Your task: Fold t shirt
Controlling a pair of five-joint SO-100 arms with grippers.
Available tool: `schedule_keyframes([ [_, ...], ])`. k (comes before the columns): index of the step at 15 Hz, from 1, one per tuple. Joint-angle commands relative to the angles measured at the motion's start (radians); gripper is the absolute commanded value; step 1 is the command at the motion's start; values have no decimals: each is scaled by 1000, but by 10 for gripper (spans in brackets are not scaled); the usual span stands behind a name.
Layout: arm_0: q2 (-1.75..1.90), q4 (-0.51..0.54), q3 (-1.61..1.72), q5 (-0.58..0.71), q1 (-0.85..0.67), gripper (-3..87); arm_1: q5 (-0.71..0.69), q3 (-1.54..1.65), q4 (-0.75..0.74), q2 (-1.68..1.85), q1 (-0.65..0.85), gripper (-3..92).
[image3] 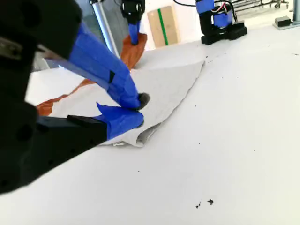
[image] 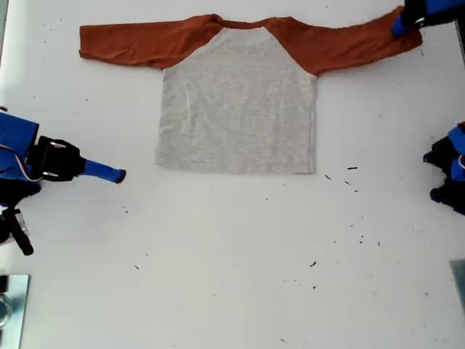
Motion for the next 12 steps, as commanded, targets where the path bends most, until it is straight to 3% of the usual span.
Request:
schedule_keyframes([
  [1,8,-5,9,-6,-17,-3,106,-178,71,64,-206,34],
  [3,8,3,9,-8,-28,-3,284,-341,35,-23,-486,34],
  [6,8,3,9,-8,-32,-3,523,-699,-137,-396,-856,41],
  [7,8,3,9,-8,-32,-3,574,-825,-170,-517,-950,123],
  [8,8,3,9,-8,-34,-3,632,-897,-175,-583,-1006,191],
  [9,8,3,9,-8,-32,-3,693,-920,-115,-581,-1026,180],
  [12,8,3,9,-2,-28,-2,669,-746,58,-291,-966,162],
])
